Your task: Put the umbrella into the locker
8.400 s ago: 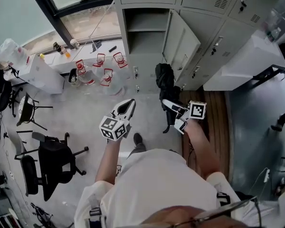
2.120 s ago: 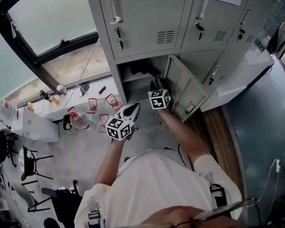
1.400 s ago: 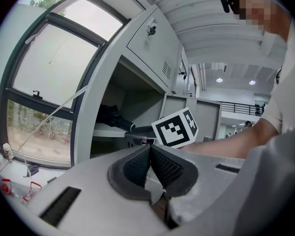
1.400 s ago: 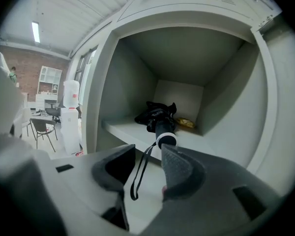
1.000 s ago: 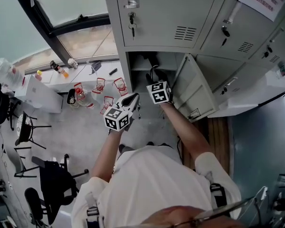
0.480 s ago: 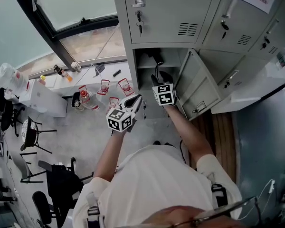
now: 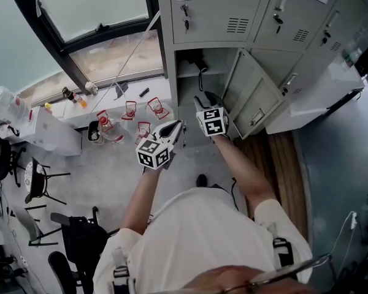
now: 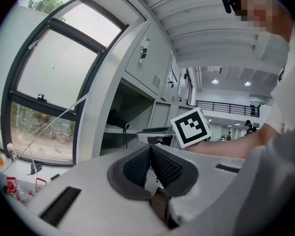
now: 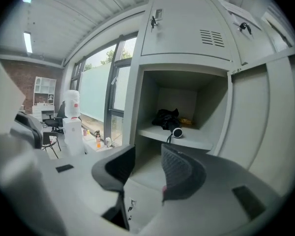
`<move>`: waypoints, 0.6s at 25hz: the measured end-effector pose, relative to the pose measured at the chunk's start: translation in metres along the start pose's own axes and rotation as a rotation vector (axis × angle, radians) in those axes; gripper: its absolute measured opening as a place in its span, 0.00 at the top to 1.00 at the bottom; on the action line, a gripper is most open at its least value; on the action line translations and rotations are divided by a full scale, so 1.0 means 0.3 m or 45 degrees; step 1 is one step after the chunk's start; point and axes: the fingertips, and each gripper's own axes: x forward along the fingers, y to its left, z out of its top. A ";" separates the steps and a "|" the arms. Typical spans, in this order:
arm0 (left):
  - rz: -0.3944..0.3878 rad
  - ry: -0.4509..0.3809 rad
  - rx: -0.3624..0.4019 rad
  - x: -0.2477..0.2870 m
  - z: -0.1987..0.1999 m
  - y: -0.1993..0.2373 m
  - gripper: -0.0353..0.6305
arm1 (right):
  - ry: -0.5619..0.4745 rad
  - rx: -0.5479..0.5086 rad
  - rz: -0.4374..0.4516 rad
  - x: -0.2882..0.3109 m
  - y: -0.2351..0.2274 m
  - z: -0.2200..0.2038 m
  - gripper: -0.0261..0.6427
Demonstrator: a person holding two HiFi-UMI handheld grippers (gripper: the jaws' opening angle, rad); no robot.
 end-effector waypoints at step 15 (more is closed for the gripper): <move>-0.144 0.024 -0.052 -0.141 -0.104 -0.250 0.94 | 0.032 0.131 0.024 -0.437 0.129 -0.120 0.73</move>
